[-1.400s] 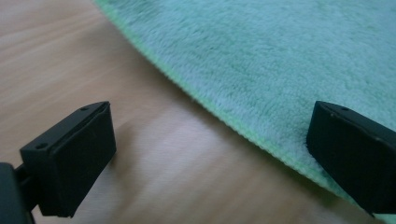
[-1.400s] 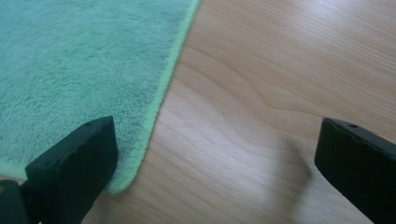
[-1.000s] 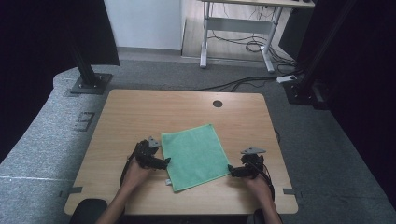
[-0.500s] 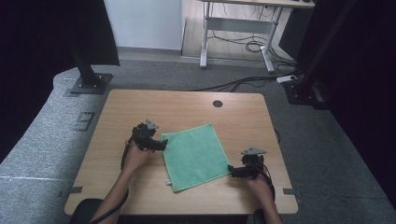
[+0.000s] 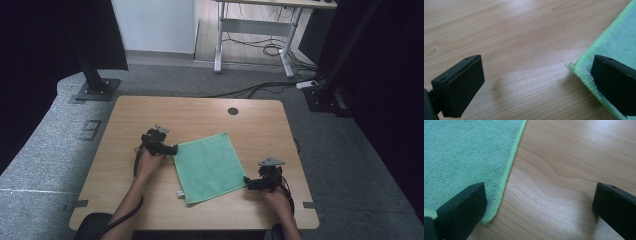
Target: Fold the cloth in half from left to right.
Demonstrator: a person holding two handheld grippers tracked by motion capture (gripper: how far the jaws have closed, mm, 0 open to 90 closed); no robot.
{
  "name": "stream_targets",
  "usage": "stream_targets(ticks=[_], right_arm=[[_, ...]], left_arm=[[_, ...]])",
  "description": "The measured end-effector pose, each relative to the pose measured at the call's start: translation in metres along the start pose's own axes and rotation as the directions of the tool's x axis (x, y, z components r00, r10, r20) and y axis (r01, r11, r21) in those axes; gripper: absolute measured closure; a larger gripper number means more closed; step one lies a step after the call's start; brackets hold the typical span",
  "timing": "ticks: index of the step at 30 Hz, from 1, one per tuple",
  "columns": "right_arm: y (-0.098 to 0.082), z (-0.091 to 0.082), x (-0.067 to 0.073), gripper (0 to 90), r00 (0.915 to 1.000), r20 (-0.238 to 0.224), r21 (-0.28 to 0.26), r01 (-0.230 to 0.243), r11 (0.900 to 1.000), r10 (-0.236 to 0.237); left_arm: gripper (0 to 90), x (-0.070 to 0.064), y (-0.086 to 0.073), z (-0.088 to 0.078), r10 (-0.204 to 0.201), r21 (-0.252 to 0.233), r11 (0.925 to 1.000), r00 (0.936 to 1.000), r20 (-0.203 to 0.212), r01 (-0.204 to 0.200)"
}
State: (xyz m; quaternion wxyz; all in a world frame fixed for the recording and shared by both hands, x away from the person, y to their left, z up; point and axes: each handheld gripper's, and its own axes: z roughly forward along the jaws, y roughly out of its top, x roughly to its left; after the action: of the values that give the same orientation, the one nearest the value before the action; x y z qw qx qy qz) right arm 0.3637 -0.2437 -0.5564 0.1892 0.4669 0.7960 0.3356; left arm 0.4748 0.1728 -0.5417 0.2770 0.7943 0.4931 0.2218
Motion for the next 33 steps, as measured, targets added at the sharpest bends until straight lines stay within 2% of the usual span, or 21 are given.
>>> stream_targets(ticks=[6, 9, 19, 22, 27, 33], right_arm=[[0.0, 0.0, 0.0, 0.0, 1.0, -0.002, -0.001, 0.001, 1.0, -0.001], [0.0, 0.0, 0.0, 0.0, 1.0, -0.003, -0.003, 0.002, 1.0, -0.002], [0.001, -0.001, 0.0, 0.0, 1.0, -0.008, 0.011, -0.001, 1.0, 0.001], [0.003, -0.003, 0.002, 0.0, 0.9999, -0.005, 0.009, 0.014, 1.0, -0.014], [0.009, -0.009, 0.008, 0.0, 0.9992, -0.028, -0.024, 0.028, 0.999, -0.029], [0.015, -0.01, 0.022, 0.0, 0.9957, -0.08, -0.024, 0.045, 0.999, -0.047]], left_arm=[[0.0, 0.002, -0.004, 0.003, -0.012, -0.007, 0.9999, 0.9998, 0.016, 0.012], [0.0, 0.009, -0.006, 0.005, -0.07, -0.001, 0.9975, 0.9957, 0.062, 0.07], [0.0, 0.009, -0.007, 0.004, -0.066, 0.0, 0.9978, 0.9958, 0.064, 0.066], [0.0, 0.009, -0.007, 0.004, -0.067, 0.0, 0.9978, 0.9957, 0.064, 0.067], [0.0, 0.009, -0.007, 0.004, -0.066, 0.001, 0.9978, 0.9957, 0.064, 0.066], [0.0, 0.009, -0.007, 0.004, -0.065, 0.001, 0.9979, 0.9958, 0.064, 0.065]])
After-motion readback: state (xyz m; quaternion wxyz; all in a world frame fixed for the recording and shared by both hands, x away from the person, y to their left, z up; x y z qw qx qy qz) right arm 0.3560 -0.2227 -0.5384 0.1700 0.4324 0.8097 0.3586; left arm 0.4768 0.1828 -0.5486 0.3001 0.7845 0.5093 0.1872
